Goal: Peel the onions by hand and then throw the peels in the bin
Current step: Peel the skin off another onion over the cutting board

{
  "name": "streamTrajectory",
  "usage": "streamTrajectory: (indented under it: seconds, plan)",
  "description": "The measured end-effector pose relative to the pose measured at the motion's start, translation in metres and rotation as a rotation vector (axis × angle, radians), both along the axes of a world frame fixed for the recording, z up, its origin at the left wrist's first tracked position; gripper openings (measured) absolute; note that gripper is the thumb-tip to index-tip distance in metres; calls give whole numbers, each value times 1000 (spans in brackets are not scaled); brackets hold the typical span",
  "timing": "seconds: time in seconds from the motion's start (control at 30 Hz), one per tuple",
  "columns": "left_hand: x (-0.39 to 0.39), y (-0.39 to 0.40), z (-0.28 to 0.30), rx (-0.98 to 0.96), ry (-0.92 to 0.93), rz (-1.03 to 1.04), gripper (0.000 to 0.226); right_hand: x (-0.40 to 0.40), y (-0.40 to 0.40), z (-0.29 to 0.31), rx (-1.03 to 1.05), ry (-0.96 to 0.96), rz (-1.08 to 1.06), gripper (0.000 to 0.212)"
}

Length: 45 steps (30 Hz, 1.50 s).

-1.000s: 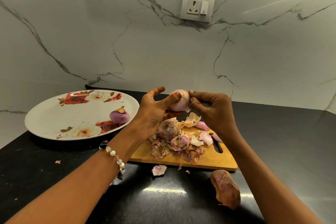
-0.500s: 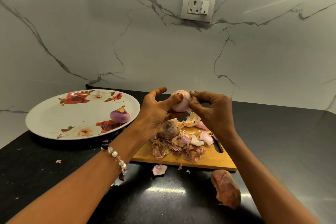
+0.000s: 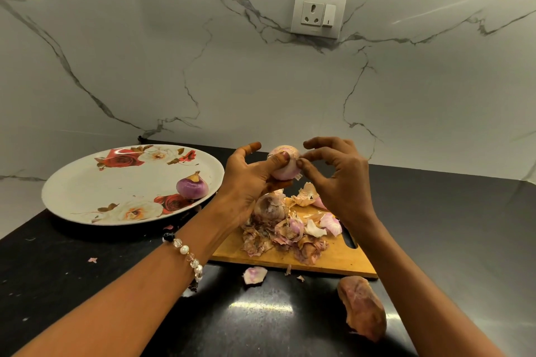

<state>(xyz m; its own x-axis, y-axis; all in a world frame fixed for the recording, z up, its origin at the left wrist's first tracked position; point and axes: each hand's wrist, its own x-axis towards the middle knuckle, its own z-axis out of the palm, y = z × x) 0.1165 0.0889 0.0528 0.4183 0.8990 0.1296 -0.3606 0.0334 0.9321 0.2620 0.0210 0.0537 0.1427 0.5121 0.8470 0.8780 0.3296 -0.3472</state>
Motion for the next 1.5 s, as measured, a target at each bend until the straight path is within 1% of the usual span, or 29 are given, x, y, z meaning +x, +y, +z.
streamTrajectory:
  seconds: [0.13,0.2,0.33,0.37,0.47,0.57,0.7,0.8,0.9,1.0,1.1,1.27,1.37,1.43,1.5]
  plan:
    - [-1,0,0,-20,-8,-15,76,2,3,-4,-26,-13,-50,8]
    - [-1,0,1,-41,-31,-35,67,8,3,-4,-54,-4,-92,9]
    - [-2,1,3,-68,-88,-76,55,19,2,0,-104,91,-160,6]
    - [-2,2,3,-71,-94,-79,54,21,1,1,-101,102,-164,5]
    - [-2,5,2,-68,-80,-64,51,20,-3,6,-67,97,-122,13]
    - [-2,5,1,-47,-44,-39,57,14,-5,8,-52,108,-25,12]
    - [-2,4,0,-19,-8,-34,74,8,-3,6,-62,35,-27,19]
    - [-1,4,-1,11,6,-35,73,6,-4,5,-111,-9,16,26]
    - [-1,6,-3,64,33,-36,70,6,-4,4,-134,1,60,32]
    - [0,6,-3,115,75,-39,75,4,-5,3,-132,25,78,28]
    - [0,4,-3,158,97,-30,74,2,-6,3,-103,40,75,22]
    - [-1,5,-3,169,95,-19,72,2,-5,1,-83,35,77,21]
    - [-1,3,-3,186,97,-27,74,1,-5,1,-61,45,56,15]
    - [0,2,-3,194,94,-30,75,2,-6,2,-49,75,52,12]
    - [0,1,-2,189,83,-31,78,4,-8,4,-50,124,77,16]
